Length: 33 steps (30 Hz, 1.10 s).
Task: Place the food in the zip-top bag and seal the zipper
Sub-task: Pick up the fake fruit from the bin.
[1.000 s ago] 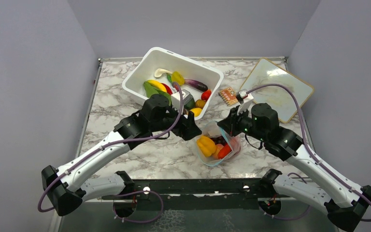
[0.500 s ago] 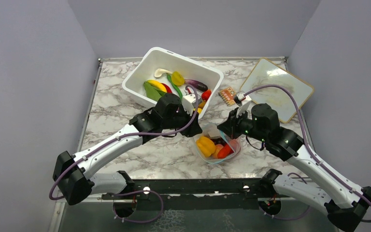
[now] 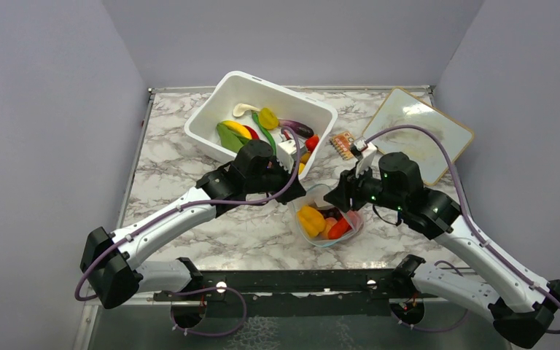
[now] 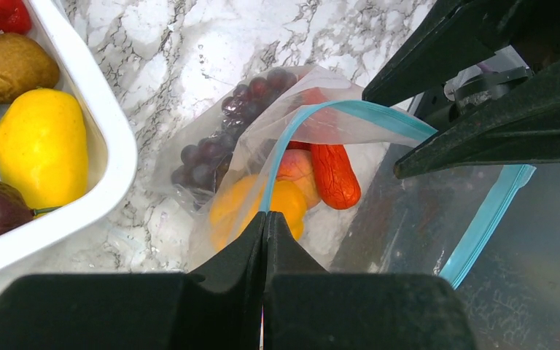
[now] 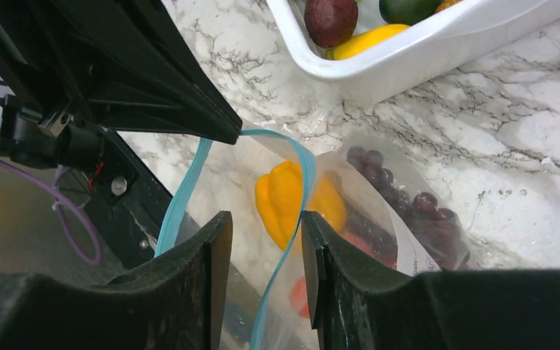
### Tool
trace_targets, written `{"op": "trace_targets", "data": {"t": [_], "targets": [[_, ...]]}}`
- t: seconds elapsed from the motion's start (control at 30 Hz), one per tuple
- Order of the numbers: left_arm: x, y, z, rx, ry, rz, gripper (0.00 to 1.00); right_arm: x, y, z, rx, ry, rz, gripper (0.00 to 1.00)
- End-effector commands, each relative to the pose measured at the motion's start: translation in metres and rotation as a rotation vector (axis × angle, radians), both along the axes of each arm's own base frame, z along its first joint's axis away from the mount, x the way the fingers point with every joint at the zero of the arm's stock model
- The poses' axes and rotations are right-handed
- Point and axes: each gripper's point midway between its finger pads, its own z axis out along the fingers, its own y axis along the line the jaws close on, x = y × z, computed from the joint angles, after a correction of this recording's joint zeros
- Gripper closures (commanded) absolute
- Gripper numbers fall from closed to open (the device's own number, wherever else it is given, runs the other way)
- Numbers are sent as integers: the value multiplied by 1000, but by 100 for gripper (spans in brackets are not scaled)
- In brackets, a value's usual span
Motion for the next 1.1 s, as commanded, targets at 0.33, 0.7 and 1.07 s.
{"op": "trace_targets", "data": {"t": [0.33, 0.7, 1.07], "targets": [[3, -6, 2, -18, -13, -8, 100, -7, -17, -6, -103, 23, -11, 81], [47, 26, 26, 47, -136, 285, 47, -5, -9, 11, 11, -21, -25, 99], [120, 59, 37, 216, -224, 559, 22, -6, -8, 8, 12, -40, -4, 99]]}}
